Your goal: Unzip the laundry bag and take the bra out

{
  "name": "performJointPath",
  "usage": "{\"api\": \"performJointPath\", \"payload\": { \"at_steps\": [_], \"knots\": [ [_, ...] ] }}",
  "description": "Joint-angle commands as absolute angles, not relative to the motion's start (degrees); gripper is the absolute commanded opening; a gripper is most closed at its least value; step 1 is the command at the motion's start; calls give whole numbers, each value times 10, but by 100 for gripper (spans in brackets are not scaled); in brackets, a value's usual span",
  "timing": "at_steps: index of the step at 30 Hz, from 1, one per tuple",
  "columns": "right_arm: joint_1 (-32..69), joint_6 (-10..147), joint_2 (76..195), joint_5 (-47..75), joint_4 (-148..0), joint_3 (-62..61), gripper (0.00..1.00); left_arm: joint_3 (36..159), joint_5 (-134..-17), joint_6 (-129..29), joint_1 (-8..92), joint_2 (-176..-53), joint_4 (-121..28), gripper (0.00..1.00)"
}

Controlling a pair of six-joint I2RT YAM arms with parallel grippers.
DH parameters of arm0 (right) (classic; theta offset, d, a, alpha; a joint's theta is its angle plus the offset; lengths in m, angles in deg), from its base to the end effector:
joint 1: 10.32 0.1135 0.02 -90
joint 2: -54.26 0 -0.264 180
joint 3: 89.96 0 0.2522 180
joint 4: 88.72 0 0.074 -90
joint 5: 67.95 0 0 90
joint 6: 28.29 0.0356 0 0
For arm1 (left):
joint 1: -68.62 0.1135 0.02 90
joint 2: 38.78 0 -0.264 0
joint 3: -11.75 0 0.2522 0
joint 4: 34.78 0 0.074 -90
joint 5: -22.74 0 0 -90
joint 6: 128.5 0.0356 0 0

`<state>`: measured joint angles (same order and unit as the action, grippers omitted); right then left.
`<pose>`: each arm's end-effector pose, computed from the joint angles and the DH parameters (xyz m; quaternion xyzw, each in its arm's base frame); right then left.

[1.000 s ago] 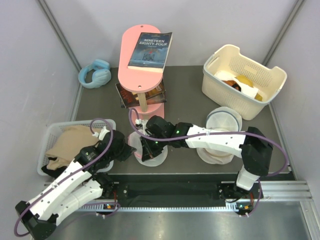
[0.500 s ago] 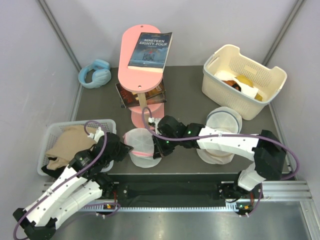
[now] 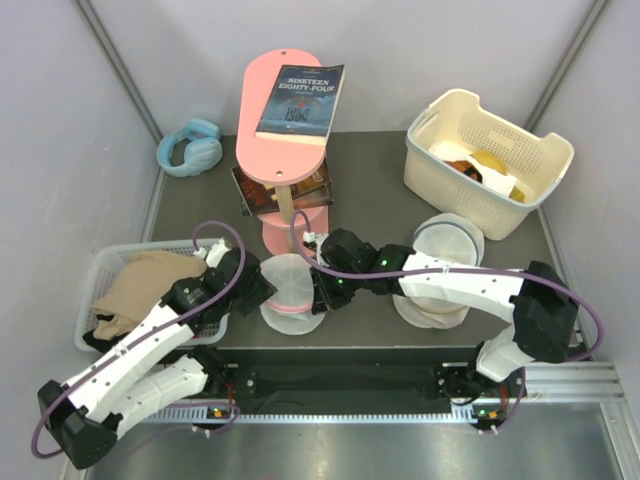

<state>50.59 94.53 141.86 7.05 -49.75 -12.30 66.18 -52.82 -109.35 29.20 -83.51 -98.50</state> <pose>0.1517 0.2916 0.2520 -0.2697 0.8895 0.3375 0.1487 0.1175 -0.0851 0.2540 -0.2929 0.8978 -0.1831 0.2732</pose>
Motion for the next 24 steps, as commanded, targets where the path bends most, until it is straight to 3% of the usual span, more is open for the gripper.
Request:
{"api": "performJointPath", "payload": {
  "at_steps": [1,4,9,16,22,24],
  "knots": [
    [529,955,1408,73,-505,-82,0,720,-516,-1068,295,-842,-1021,68],
    [549,961,1430,72,-511,-64,0,723,-524,-1090,295,-818,-1055,76],
    [585,977,1477,71,-530,-28,0,679,-597,-1146,295,-739,-1073,76],
    [624,987,1526,74,-538,19,0,655,-599,-1174,295,-660,-1135,70],
    [632,984,1532,79,-533,32,0,630,-617,-1170,295,-674,-1078,68],
    [632,985,1532,80,-533,33,0,627,-618,-1162,295,-684,-1061,63]
  ]
}}
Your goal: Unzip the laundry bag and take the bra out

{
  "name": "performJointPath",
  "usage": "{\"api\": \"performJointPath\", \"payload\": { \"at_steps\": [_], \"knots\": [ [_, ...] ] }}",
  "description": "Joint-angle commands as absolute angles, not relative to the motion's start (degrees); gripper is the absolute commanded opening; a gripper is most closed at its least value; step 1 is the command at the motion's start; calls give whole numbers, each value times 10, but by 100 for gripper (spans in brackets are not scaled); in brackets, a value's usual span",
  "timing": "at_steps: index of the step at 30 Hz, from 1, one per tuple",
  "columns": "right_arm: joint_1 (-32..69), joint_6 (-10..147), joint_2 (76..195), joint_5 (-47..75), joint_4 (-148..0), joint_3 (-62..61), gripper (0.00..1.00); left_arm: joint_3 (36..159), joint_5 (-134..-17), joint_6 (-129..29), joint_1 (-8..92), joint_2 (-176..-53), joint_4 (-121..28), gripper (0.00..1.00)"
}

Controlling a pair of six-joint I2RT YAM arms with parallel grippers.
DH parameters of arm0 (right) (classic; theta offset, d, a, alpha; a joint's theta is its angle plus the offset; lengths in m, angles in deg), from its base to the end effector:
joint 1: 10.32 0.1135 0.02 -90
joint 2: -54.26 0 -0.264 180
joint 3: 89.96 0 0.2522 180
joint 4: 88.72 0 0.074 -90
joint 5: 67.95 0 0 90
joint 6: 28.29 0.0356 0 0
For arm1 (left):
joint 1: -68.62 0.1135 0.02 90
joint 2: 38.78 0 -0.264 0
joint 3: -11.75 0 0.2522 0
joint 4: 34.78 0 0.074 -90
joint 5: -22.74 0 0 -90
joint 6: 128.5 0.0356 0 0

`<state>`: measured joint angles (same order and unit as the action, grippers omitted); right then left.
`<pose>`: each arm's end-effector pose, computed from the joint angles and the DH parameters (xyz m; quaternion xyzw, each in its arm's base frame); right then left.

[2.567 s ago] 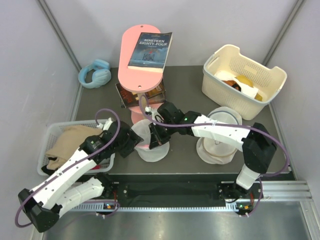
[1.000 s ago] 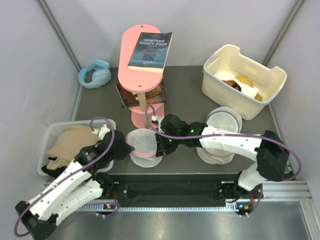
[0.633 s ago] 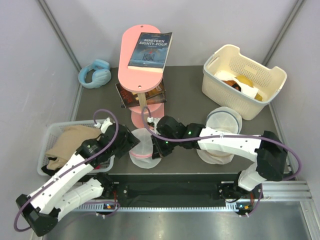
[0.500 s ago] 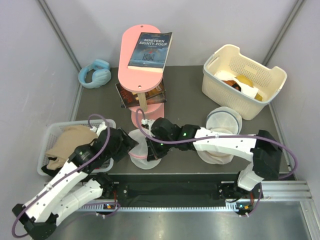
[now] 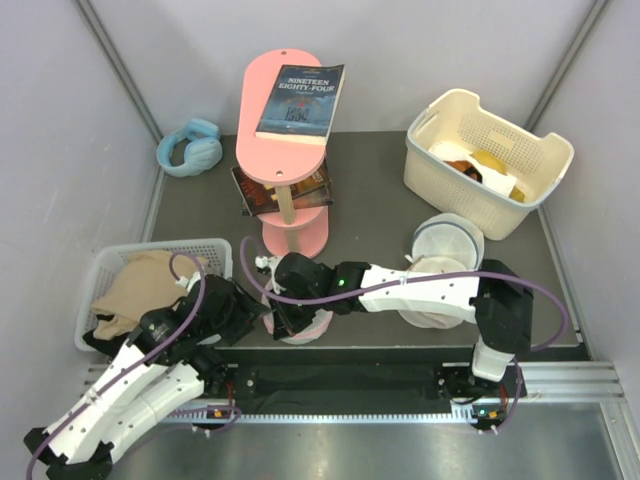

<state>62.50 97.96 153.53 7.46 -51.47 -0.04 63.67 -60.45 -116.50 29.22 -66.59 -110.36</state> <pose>0.1054 0.3713 0.2543 -0.3337 0.8603 0.3672 0.1167 0.0682 -0.0506 0.2541 -0.3300 0.8829 -0.2523 0.2190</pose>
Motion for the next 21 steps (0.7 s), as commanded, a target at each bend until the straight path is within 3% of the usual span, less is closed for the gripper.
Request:
{"api": "performJointPath", "payload": {
  "at_steps": [1,6,7,9,21],
  "knots": [
    [632,985,1531,81,-532,33,0,628,-619,-1159,295,-694,-1049,51],
    [632,984,1523,85,-522,29,0,629,-617,-1149,295,-716,-1022,21],
    [632,984,1521,86,-521,26,0,623,-618,-1149,295,-716,-1011,11],
    [632,984,1517,88,-518,21,0,617,-620,-1152,295,-714,-1001,3],
    [608,999,1456,109,-516,-61,0,610,-572,-1153,295,-700,-1008,0]
  ]
}}
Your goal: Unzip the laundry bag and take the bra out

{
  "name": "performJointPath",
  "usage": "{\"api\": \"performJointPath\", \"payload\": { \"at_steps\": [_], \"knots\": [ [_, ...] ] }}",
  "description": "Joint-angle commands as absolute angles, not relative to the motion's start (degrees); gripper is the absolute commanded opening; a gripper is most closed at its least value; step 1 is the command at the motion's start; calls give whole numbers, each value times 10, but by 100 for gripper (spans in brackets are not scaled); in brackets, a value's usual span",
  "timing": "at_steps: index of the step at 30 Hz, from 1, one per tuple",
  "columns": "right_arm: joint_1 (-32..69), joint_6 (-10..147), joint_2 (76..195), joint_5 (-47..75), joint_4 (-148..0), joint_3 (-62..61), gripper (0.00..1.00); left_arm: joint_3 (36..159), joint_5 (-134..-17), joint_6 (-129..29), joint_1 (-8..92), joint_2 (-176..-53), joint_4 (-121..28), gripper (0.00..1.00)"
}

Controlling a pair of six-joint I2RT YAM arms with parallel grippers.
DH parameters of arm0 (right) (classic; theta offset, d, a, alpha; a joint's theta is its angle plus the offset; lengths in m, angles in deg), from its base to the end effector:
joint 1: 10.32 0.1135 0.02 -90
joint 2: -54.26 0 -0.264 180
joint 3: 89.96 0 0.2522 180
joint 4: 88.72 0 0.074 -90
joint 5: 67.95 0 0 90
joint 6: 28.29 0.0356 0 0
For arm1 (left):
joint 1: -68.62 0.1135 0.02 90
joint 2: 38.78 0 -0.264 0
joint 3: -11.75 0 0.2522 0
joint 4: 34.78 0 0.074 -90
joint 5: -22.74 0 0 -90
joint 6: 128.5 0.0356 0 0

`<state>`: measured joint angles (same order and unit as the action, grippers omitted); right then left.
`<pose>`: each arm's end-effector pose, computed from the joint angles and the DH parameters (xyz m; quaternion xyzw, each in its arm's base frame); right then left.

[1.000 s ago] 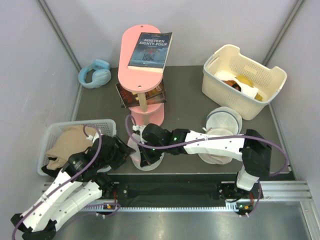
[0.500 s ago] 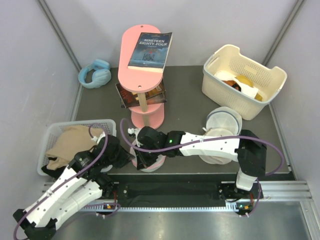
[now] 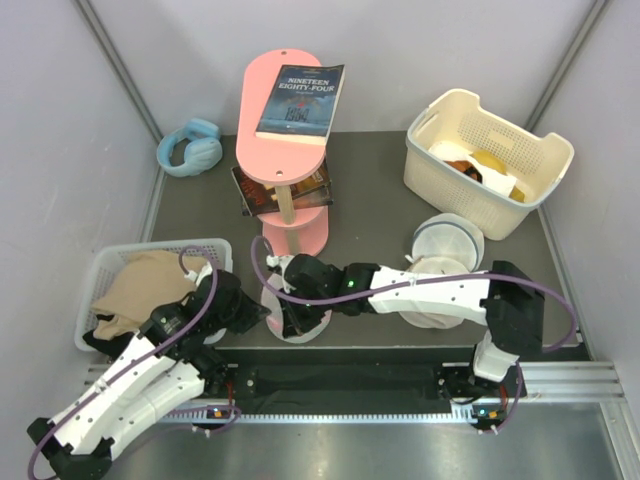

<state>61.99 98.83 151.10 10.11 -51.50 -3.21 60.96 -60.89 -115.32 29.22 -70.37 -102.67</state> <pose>0.1065 0.3581 0.2514 -0.3161 0.8716 0.3515 0.1300 0.0840 -0.0638 0.2440 -0.3191 0.8834 -0.2605 0.2236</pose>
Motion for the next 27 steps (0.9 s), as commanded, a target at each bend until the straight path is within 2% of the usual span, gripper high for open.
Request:
{"api": "performJointPath", "payload": {
  "at_steps": [1,8,17,25,27],
  "knots": [
    [604,1002,1450,111,-517,-70,0,610,-572,-1152,295,-702,-1008,0],
    [579,1009,1400,126,-518,-121,0,621,-570,-1122,295,-739,-989,0],
    [578,998,1426,112,-511,-85,0,655,-557,-1047,313,-824,-950,0],
    [585,988,1468,81,-523,-44,0,684,-650,-960,445,-869,-929,0],
    [586,990,1485,73,-533,-29,0,697,-659,-955,451,-867,-943,10]
  ]
}}
